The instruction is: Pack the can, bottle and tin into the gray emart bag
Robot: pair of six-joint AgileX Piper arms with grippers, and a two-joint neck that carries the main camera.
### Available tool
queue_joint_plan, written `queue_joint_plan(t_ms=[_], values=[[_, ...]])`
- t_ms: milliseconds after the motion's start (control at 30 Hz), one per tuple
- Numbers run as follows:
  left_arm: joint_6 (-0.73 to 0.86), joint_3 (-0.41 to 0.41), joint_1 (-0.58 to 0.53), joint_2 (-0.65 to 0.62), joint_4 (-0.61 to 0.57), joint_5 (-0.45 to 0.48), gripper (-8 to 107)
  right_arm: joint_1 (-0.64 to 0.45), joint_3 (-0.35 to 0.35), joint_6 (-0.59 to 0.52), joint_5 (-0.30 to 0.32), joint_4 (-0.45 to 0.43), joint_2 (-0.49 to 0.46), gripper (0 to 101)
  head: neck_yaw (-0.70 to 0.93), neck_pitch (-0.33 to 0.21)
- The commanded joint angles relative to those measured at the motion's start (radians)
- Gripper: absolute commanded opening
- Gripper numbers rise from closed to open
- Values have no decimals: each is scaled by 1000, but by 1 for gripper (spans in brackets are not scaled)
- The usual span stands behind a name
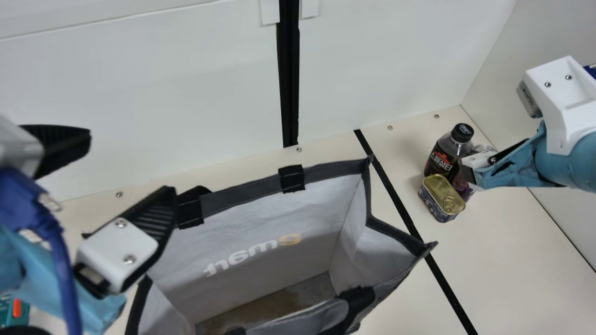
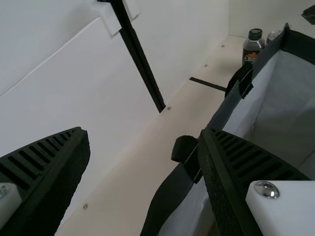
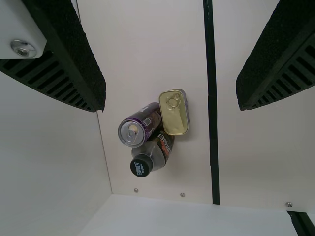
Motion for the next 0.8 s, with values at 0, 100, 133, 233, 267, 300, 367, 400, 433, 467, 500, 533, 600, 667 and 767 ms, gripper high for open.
queue_joint_plan(t_ms=[0,100,133,233,267,300,367,400,433,467,500,533,600,667,767], values=[[13,-1,-6,8,-14,0,90,0,0,0,0,0,0,91,-1,-23],[32,-1,-20,22,-33,0,90,0,0,0,0,0,0,91,-1,-23],[37,-2,-24,27,-39,0,90,0,0,0,0,0,0,91,-1,-23],[53,-4,-37,44,-52,0,90,0,0,0,0,0,0,91,-1,-23],[57,-5,-42,49,-54,0,90,0,0,0,0,0,0,91,-1,-23],[62,-6,-45,55,-59,0,90,0,0,0,0,0,0,91,-1,-23],[71,-7,-52,65,-69,0,90,0,0,0,0,0,0,91,-1,-23],[76,-8,-55,71,-74,0,90,0,0,0,0,0,0,91,-1,-23],[82,-9,-58,76,-81,0,90,0,0,0,0,0,0,91,-1,-23],[87,-9,-60,82,-86,0,90,0,0,0,0,0,0,91,-1,-23],[92,-10,-62,87,-91,0,90,0,0,0,0,0,0,91,-1,-23],[97,-11,-64,93,-96,0,90,0,0,0,0,0,0,91,-1,-23],[108,-13,-66,104,-105,0,90,0,0,0,0,0,0,91,-1,-23],[119,-14,-67,116,-115,0,90,0,0,0,0,0,0,91,-1,-23],[134,-16,-68,133,-129,0,90,0,0,0,0,0,0,91,-1,-23]])
